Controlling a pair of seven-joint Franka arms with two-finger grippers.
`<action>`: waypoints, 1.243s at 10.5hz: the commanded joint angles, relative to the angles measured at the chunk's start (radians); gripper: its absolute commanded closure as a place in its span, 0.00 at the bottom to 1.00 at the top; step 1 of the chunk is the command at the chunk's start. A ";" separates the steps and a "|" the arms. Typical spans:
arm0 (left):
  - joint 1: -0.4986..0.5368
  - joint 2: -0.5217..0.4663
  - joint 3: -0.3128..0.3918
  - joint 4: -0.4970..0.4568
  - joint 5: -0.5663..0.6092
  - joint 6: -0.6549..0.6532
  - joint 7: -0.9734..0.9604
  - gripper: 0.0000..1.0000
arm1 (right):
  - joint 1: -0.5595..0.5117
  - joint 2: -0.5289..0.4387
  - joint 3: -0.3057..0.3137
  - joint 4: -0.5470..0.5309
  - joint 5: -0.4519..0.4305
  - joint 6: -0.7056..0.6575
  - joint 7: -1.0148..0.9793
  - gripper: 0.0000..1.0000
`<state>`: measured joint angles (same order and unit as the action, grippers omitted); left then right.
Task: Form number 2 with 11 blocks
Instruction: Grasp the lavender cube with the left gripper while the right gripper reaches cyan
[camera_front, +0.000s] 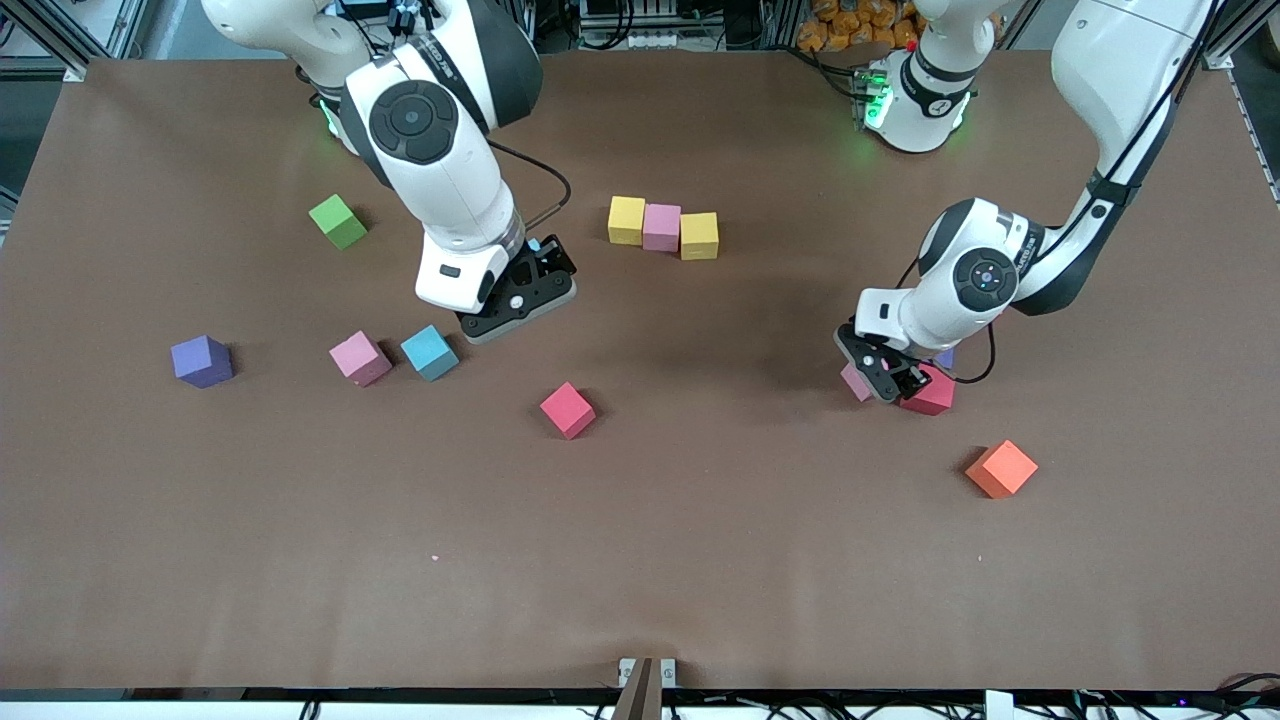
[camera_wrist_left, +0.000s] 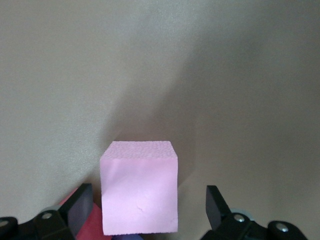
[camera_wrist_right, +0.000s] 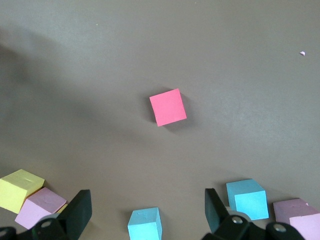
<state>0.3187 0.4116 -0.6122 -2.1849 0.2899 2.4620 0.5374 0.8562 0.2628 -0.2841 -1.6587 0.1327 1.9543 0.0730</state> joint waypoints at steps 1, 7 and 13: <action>-0.010 0.021 0.008 0.007 0.029 0.009 -0.016 0.00 | -0.011 -0.011 0.002 0.014 -0.002 -0.017 -0.027 0.00; -0.041 0.033 0.031 -0.010 0.052 0.025 -0.195 0.43 | -0.101 -0.007 -0.003 0.027 0.008 -0.142 0.125 0.00; -0.168 -0.054 0.025 -0.035 0.052 -0.081 -0.716 0.94 | -0.198 0.007 -0.003 -0.076 0.002 -0.169 0.105 0.00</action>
<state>0.2180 0.4189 -0.5945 -2.2001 0.3247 2.4281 -0.0143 0.6716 0.2781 -0.2962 -1.7001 0.1328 1.7739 0.1796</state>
